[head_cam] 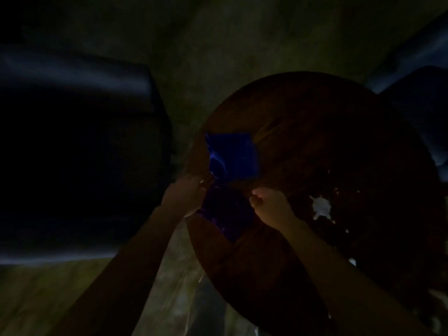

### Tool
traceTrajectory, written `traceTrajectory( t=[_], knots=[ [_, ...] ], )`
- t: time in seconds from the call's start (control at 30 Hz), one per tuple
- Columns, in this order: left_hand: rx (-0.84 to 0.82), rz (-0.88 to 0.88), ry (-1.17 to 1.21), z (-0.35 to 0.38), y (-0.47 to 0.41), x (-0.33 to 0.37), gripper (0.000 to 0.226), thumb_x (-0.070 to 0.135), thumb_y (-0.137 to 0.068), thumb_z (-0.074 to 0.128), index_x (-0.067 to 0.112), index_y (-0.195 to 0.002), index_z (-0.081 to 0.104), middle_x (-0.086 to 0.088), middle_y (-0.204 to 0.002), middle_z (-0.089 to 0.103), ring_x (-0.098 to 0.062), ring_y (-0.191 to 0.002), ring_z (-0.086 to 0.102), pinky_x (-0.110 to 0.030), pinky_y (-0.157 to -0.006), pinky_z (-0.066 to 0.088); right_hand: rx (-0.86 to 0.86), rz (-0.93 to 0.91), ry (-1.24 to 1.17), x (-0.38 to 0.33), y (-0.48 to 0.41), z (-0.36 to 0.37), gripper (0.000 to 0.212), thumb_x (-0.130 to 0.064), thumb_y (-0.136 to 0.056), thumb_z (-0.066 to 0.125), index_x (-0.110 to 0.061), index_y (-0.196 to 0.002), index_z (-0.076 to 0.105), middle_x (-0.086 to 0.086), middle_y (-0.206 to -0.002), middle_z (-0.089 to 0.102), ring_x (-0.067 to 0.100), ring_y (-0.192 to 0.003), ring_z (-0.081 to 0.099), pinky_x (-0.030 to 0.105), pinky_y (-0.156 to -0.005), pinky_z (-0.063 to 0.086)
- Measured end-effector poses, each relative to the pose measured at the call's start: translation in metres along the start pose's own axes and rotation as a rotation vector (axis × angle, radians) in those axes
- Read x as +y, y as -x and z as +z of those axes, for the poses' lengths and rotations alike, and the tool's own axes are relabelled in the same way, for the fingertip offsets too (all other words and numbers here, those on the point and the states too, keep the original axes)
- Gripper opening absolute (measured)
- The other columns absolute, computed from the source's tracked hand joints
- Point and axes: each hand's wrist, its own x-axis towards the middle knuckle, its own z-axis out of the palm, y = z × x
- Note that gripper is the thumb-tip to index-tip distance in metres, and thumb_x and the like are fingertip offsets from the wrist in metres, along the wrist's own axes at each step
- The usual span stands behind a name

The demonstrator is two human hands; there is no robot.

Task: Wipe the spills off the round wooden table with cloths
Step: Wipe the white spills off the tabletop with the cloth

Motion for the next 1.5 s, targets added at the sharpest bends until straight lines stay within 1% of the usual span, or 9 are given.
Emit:
traceTrajectory(
  t=[0.17,0.33,0.57,0.77,1.0,1.13,1.27,1.4,1.5],
  knots=[
    [-0.012,0.036,-0.166,0.013,-0.042,0.001,0.067,0.038,-0.111,0.043,0.022,-0.17,0.016,-0.007,-0.181,0.005,-0.035,-0.166,0.007,-0.058,-0.128,0.028,0.338,-0.291,0.107,-0.037,-0.067,0.007,0.051,-0.037,-0.107,0.045,-0.017,-0.153,0.039,0.009,-0.158,0.04,0.025,-0.148,0.036,0.038,-0.118,0.038],
    [0.111,0.088,-0.143,0.044,-0.053,-0.017,0.075,0.056,-0.105,0.017,0.023,-0.171,0.007,-0.002,-0.177,-0.016,-0.027,-0.163,-0.014,-0.057,-0.131,0.02,0.22,-0.378,0.442,-0.054,-0.136,0.029,0.082,-0.07,-0.1,0.021,-0.023,-0.163,-0.002,0.01,-0.17,-0.012,0.028,-0.158,-0.009,0.047,-0.129,0.003],
    [0.244,0.056,-0.096,0.064,-0.058,-0.019,0.081,0.063,-0.098,0.015,0.025,-0.169,0.023,0.006,-0.176,0.0,-0.02,-0.163,-0.001,-0.061,-0.128,0.02,0.391,-0.519,0.465,-0.025,-0.155,0.041,0.075,-0.066,-0.101,0.029,-0.028,-0.163,0.011,0.01,-0.171,-0.001,0.029,-0.158,-0.003,0.051,-0.128,0.0],
    [0.351,-0.03,-0.116,0.061,-0.062,0.016,0.074,0.056,-0.098,0.031,0.017,-0.158,0.048,-0.01,-0.174,0.033,-0.04,-0.161,0.026,-0.07,-0.125,0.017,0.489,-0.338,0.367,0.054,-0.149,-0.001,0.073,-0.068,-0.1,0.031,-0.035,-0.162,0.011,0.012,-0.171,-0.003,0.032,-0.158,-0.003,0.056,-0.126,-0.001],
    [0.339,0.112,-0.183,0.121,-0.034,0.114,0.072,0.061,-0.101,0.026,0.025,-0.163,0.036,-0.003,-0.176,0.024,-0.028,-0.162,0.015,-0.039,-0.126,-0.025,0.58,0.039,0.277,0.249,-0.105,-0.08,0.067,-0.068,-0.1,0.022,-0.041,-0.16,0.01,0.011,-0.171,0.002,0.033,-0.158,0.001,0.059,-0.125,0.001],
    [0.344,0.174,-0.3,0.191,0.006,0.142,0.068,0.061,-0.107,0.02,0.022,-0.161,0.034,0.001,-0.172,0.027,-0.025,-0.161,0.013,-0.044,-0.129,-0.017,0.596,0.248,0.227,0.362,-0.048,-0.088,0.066,-0.069,-0.099,0.013,-0.044,-0.159,0.005,0.008,-0.171,0.0,0.028,-0.158,-0.001,0.058,-0.126,0.002],
    [0.384,0.215,-0.381,0.252,0.049,0.145,0.068,0.059,-0.109,0.009,0.021,-0.164,0.019,0.008,-0.181,-0.004,-0.014,-0.167,-0.009,-0.057,-0.132,-0.009,0.593,0.311,0.16,0.425,0.017,-0.059,0.069,-0.07,-0.097,0.014,-0.043,-0.16,0.008,0.009,-0.171,0.0,0.027,-0.158,-0.003,0.056,-0.127,0.001],
    [0.341,0.143,-0.434,0.276,0.074,0.142,0.069,0.058,-0.11,0.008,0.016,-0.163,0.021,-0.009,-0.173,0.025,-0.026,-0.162,0.01,-0.067,-0.126,0.011,0.544,0.33,0.178,0.428,0.084,0.001,0.068,-0.065,-0.1,0.016,-0.038,-0.161,0.008,0.008,-0.171,-0.005,0.027,-0.158,-0.006,0.056,-0.127,0.003],
    [0.344,0.104,-0.428,0.276,0.076,0.141,0.068,0.057,-0.109,0.01,0.018,-0.164,0.013,-0.01,-0.172,0.024,-0.018,-0.166,-0.01,-0.058,-0.13,0.0,0.517,0.294,0.216,0.416,0.133,0.065,0.067,-0.061,-0.1,0.023,-0.034,-0.161,0.012,0.01,-0.171,-0.002,0.031,-0.158,-0.002,0.057,-0.127,0.007]
  ],
)
